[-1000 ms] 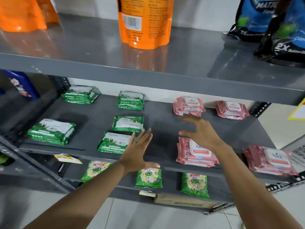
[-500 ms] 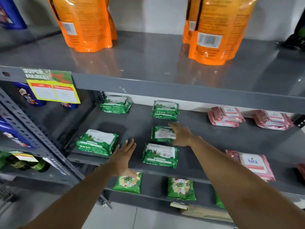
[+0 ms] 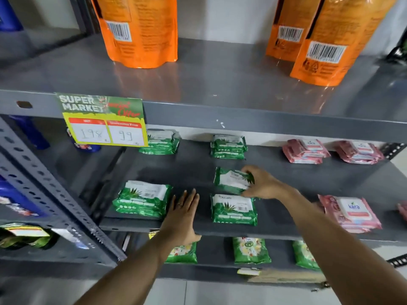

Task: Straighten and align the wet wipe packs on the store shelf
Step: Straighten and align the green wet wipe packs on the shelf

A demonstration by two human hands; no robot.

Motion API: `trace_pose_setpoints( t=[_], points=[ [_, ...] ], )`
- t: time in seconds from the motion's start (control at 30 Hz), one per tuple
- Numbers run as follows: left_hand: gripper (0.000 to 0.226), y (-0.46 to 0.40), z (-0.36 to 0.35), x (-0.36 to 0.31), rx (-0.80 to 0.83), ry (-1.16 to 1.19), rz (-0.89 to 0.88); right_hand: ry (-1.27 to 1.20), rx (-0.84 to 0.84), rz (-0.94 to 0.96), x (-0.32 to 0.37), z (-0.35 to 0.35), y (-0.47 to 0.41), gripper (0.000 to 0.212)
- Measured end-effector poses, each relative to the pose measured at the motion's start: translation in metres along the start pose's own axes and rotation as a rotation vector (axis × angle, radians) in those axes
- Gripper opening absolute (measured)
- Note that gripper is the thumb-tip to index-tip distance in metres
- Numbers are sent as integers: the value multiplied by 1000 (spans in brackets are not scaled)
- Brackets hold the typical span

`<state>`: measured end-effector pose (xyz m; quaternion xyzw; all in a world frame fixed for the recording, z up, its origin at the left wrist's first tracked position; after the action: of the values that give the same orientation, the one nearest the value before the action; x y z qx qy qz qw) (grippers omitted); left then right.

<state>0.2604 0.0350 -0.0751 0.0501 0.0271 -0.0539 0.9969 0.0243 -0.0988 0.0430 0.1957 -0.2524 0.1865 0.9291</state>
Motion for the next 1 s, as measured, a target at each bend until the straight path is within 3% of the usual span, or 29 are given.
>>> trace_pose_setpoints(
  t=[0.1, 0.23, 0.4, 0.47, 0.53, 0.63, 0.7, 0.87, 0.93, 1.0],
  points=[
    [125, 2, 0, 0, -30, 23, -9, 63, 70, 31, 8, -14, 28, 61],
    [122, 4, 0, -1, -51, 21, -15, 122, 78, 21, 7, -30, 41, 81],
    [122, 3, 0, 1, -45, 22, -9, 120, 90, 30, 11, -30, 45, 91],
    [121, 2, 0, 0, -43, 19, -9, 44, -81, 38, 21, -37, 50, 81],
    [121, 3, 1, 0, -43, 16, -9, -11, -318, 12, 30, -51, 50, 57],
    [120, 5, 1, 0, -44, 11, -9, 96, -497, 19, 36, -79, 51, 27],
    [117, 5, 2, 1, -34, 15, -11, 144, -500, 104, 30, -90, 52, 23],
    [112, 4, 5, 1, -8, 48, -14, 114, -237, 302, 7, -69, 57, 26],
    [113, 5, 4, 1, -16, 48, -16, 208, -287, 294, 10, -68, 60, 27],
    [113, 5, 4, 1, -22, 35, -17, 253, -461, 208, 23, -74, 63, 26]
  ],
)
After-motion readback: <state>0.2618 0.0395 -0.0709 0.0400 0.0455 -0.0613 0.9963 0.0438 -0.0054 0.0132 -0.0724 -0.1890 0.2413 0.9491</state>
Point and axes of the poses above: each hand's wrist, its own y-axis away from the middle knuckle, its own z-axis out of the back of the hand, x = y × z, the point moved 1 cm from there along -y, towards the middle knuckle, and after that the axes turned 2 degrees about -y, right-handed, at the moved point
